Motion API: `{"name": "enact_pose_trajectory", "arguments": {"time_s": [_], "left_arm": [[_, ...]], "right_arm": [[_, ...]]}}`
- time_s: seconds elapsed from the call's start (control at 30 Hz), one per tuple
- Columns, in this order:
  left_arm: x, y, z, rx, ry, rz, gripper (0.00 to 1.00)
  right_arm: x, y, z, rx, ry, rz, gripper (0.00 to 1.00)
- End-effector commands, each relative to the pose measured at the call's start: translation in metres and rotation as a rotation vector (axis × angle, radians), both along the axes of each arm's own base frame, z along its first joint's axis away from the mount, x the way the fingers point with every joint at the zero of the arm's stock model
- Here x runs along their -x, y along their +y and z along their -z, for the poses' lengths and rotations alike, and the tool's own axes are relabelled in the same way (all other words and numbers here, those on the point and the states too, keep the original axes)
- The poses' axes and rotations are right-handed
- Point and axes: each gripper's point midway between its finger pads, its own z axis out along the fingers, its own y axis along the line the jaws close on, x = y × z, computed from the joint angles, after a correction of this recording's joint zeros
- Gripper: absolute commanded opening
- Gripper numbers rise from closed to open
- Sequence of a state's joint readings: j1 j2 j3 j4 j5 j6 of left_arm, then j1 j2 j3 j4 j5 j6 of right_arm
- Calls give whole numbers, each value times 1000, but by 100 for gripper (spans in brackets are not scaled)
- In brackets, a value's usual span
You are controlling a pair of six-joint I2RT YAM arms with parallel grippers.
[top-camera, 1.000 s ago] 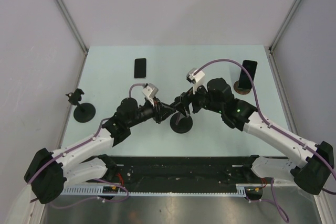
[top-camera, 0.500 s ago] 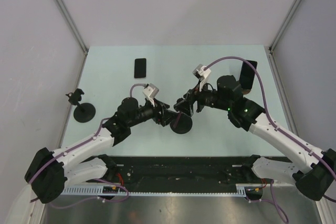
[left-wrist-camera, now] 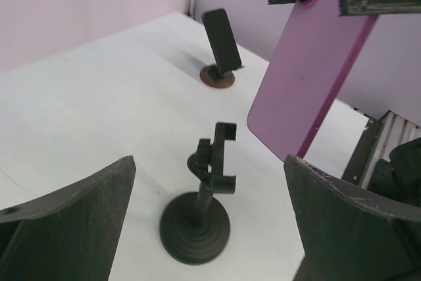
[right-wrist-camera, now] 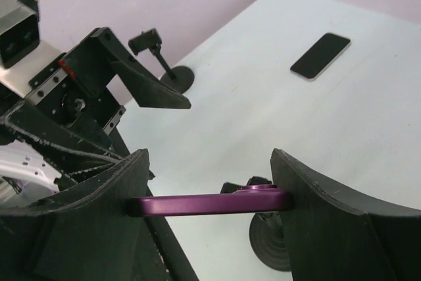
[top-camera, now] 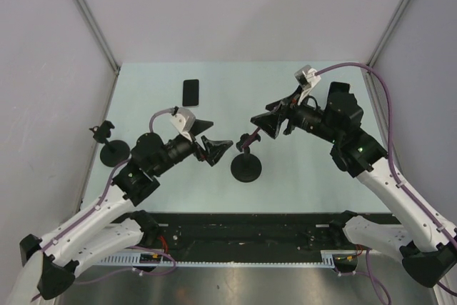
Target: Remove the phone from the phone stand
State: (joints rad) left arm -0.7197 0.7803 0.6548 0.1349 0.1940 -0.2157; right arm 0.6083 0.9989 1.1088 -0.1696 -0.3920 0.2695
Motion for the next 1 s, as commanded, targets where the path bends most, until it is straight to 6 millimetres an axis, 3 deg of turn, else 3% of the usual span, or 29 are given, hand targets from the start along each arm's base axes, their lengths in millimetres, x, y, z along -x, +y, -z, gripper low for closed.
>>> {"name": "enact_pose_trajectory", "arguments": {"time_s": [0.0, 0.3, 0.5, 0.8, 0.97], "left_arm": [[6, 0, -35, -65, -176, 11, 100], [21, -32, -60, -126, -319, 112, 100], [10, -44, -64, -188, -366, 67, 96], [-3, -62, -61, -303, -410, -31, 79], [-6, -64, -61, -307, -399, -57, 58]], "right_arm": [[3, -12, -63, -126, -83, 56, 0], [0, -14, -74, -156, -78, 86, 0], [-3, -15, -76, -175, -63, 102, 0], [-12, -14, -74, -198, -22, 136, 0], [-13, -12, -72, -203, -9, 136, 0]]}}
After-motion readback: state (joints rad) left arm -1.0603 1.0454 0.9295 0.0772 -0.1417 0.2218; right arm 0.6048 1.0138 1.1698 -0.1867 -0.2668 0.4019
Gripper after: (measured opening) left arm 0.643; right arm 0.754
